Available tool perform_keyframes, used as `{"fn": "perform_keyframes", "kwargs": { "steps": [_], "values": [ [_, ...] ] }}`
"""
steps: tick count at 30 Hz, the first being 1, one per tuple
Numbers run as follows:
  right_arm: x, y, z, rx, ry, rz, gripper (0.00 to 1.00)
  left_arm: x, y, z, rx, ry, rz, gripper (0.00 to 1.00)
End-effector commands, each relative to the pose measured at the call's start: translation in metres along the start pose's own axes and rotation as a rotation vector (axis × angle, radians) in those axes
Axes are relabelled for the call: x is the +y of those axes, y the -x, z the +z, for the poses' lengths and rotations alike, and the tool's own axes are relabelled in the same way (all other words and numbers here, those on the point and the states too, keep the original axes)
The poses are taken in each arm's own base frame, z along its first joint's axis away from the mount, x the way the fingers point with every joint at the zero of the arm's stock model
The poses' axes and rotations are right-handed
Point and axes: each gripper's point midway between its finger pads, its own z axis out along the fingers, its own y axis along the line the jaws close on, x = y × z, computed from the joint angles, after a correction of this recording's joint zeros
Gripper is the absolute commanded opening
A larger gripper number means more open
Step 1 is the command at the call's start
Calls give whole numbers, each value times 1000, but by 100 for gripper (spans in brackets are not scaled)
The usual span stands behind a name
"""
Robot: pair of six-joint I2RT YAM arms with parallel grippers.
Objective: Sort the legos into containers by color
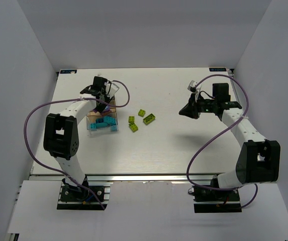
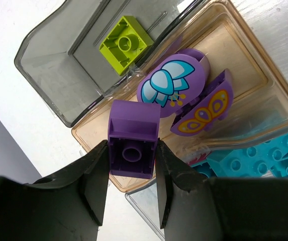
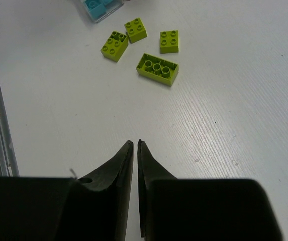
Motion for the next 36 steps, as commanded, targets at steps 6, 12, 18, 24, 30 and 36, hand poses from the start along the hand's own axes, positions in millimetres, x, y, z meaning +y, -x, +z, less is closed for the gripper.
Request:
{"fn": "perform_keyframes", "kwargs": {
  "steps": [6,12,18,24,30,36],
  "values": [
    [-7,8,1,-18,-1,-13,15,12,9,-8,-53,10,8,47],
    [-7,8,1,-13,5,-15,18,20,9,-8,-53,32,-11,60],
    [-7,12,1,-15,7,-29,22,25,13,-13,-65,44,-34,75],
    [-5,14,7,24,21,-136,88,28,43,-53,-203,3,-198,98],
    [1,19,36,140,124,-490,89,6,59,-108,-397,-120,-582,98],
    [23,-20,56,215,448,-949,89,3,4,-132,-336,-1,-1041,98]
  ]
}}
